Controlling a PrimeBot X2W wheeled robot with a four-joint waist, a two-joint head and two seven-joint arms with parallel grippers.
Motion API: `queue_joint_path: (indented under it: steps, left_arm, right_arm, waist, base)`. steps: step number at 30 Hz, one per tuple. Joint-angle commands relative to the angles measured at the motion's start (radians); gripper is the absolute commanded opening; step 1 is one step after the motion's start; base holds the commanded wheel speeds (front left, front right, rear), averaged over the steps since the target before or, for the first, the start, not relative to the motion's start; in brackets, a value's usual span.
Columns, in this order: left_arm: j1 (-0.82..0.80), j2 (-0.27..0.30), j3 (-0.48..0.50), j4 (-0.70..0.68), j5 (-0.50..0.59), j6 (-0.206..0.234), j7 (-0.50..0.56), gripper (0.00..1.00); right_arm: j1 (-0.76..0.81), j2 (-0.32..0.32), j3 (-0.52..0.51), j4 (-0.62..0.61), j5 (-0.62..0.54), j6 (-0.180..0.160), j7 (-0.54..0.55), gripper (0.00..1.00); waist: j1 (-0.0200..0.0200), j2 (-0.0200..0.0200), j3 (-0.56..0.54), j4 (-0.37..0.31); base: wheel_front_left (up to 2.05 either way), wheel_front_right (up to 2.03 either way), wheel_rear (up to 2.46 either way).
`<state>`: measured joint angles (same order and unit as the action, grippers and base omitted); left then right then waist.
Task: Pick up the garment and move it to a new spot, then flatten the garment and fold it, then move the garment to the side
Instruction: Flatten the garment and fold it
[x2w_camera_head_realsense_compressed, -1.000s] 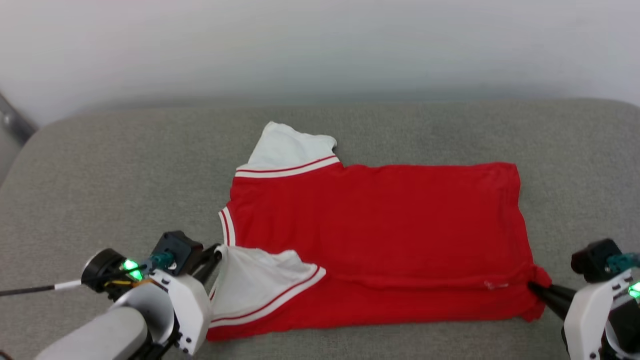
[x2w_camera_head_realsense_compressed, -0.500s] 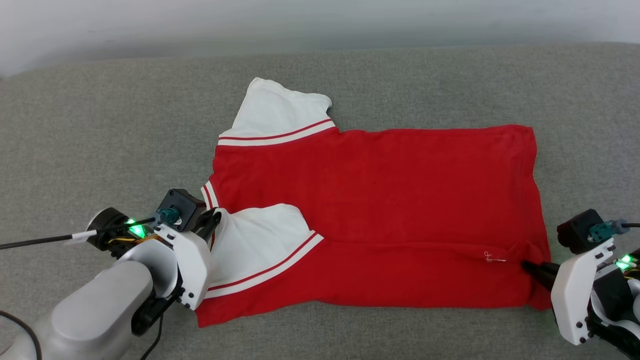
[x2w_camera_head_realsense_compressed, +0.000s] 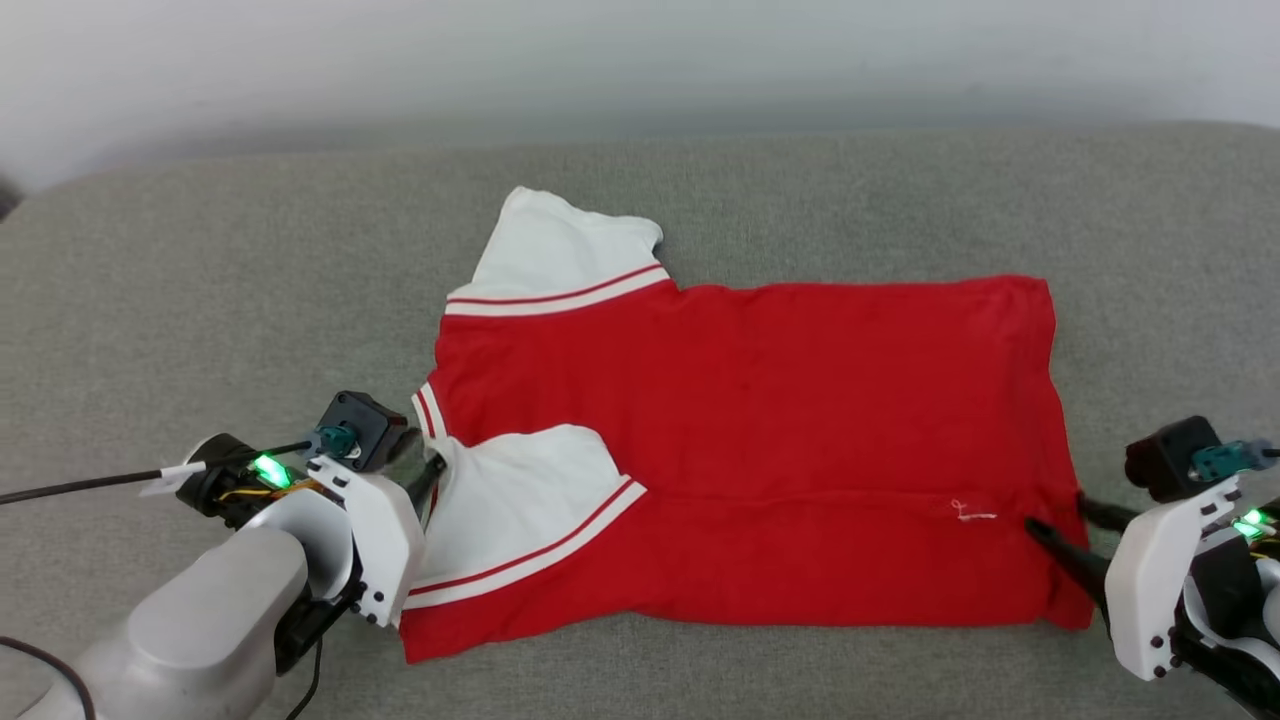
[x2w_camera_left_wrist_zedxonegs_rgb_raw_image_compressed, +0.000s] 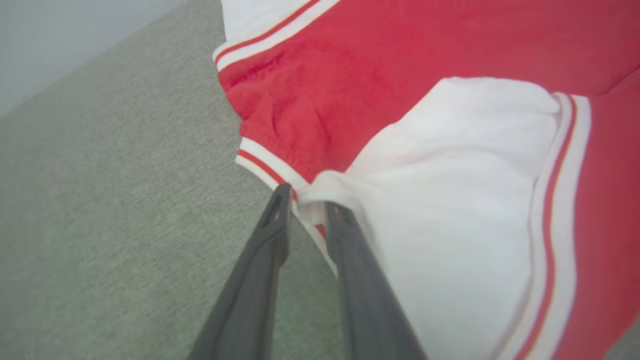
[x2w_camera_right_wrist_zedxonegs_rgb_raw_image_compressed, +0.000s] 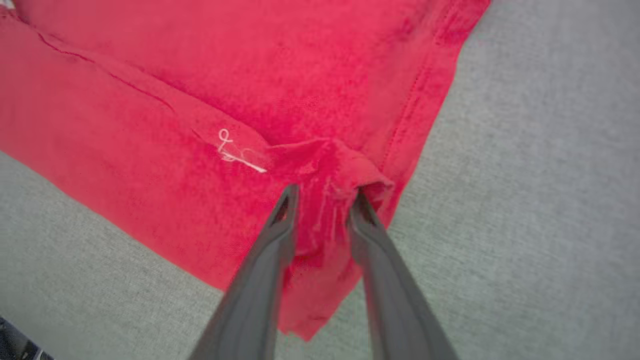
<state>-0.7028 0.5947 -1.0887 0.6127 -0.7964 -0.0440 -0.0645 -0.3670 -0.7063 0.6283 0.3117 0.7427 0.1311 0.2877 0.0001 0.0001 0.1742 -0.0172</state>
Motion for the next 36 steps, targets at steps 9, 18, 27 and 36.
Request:
queue_joint_path:
  steps: [9, 18, 27, 36]
  left_arm:
    - [-0.048, 0.072, 0.009, -0.092, -0.065, -0.014, 0.175, 1.0]
    - [-0.127, 0.141, -0.032, -0.273, -0.19, -0.025, 0.613, 1.0]
    - [-0.163, 0.162, -0.108, -0.369, -0.265, -0.005, 0.948, 1.0]
    - [-0.118, 0.131, -0.151, -0.335, -0.251, 0.004, 1.027, 1.0]
  right_arm:
    - [0.098, -0.035, -0.092, -0.067, -0.019, -0.001, -0.04, 1.0]
    - [0.181, -0.003, -0.173, -0.138, -0.065, -0.001, 0.004, 1.0]
    - [0.211, 0.032, -0.209, -0.201, -0.089, -0.001, 0.074, 1.0]
    - [0.194, 0.049, -0.21, -0.237, -0.104, -0.001, 0.123, 1.0]
  waist:
    - [-0.0001, -0.0001, -0.108, 0.019]
    - [-0.0001, -0.0001, -0.131, 0.019]
    - [-0.0001, -0.0001, -0.115, -0.008]
    - [-0.0001, -0.0001, -0.063, -0.04]
  base:
    - [0.0, 0.0, 0.0]
    - [0.0, 0.0, 0.0]
    - [0.0, 0.0, 0.0]
    - [0.0, 0.0, 0.0]
